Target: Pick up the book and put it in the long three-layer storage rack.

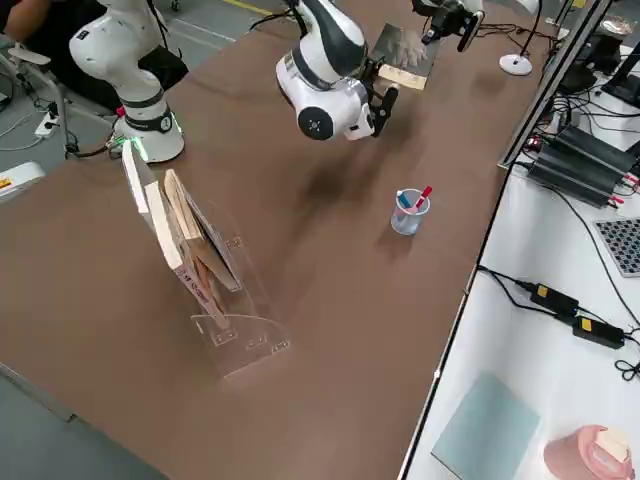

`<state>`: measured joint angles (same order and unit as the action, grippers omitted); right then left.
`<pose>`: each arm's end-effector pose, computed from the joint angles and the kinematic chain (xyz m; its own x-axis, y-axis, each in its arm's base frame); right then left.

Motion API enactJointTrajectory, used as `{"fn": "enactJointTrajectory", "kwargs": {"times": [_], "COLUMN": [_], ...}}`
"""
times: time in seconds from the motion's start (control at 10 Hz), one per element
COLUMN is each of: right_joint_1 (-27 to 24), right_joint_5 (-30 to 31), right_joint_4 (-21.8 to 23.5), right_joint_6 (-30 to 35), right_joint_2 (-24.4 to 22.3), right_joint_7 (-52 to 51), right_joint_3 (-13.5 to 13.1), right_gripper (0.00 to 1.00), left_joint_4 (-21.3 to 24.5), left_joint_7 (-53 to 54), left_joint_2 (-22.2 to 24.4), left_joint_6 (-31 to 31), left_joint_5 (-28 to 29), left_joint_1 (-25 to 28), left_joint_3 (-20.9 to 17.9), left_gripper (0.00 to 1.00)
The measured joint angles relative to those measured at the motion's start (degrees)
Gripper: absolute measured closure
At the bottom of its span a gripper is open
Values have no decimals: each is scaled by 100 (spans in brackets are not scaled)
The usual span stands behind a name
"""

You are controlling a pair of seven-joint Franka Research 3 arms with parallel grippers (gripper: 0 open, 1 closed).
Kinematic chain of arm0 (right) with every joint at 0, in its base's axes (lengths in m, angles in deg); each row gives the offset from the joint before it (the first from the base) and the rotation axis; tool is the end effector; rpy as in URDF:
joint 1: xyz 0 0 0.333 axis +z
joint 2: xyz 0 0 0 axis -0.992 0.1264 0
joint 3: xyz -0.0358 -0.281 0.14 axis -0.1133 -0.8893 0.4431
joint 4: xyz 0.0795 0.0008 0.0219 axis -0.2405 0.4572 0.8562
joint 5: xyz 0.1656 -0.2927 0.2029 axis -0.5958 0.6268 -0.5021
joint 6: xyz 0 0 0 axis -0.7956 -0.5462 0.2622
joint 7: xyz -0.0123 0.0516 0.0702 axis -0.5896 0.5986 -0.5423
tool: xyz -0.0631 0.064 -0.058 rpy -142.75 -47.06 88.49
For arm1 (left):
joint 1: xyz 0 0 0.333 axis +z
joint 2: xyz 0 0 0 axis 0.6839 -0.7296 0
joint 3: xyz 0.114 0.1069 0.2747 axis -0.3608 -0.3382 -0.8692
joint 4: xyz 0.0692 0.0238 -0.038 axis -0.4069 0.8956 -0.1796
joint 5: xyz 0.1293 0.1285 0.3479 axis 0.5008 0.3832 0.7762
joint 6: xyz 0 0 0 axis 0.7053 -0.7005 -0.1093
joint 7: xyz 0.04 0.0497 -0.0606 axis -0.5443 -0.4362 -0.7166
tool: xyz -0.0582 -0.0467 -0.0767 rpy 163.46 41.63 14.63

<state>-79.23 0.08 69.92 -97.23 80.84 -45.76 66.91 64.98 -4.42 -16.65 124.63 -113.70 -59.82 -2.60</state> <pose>0.5775 0.0779 0.3388 0.9929 -0.0068 -0.1191 -0.1180 -0.2057 -0.9715 0.6387 -0.4271 0.3268 0.9847 -0.0901 -0.1491 0.1415 -0.0854 0.9862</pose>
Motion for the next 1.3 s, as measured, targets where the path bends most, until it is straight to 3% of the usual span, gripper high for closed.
{"fn": "enactJointTrajectory", "kwargs": {"times": [0.4, 1.3], "right_joint_1": [30, 138], "right_joint_5": [-501, -785], "right_joint_4": [137, 263], "right_joint_6": [289, 530], "right_joint_2": [194, 445], "right_joint_7": [-408, -1120], "right_joint_3": [-10, -36], "right_gripper": [0, 0], "left_joint_4": [-4, -27], "left_joint_7": [71, 71], "left_joint_2": [-43, -43], "left_joint_6": [78, 88], "left_joint_5": [-40, -41], "left_joint_1": [-53, -53], "left_joint_3": [-4, -10], "left_gripper": [99, 99]}}
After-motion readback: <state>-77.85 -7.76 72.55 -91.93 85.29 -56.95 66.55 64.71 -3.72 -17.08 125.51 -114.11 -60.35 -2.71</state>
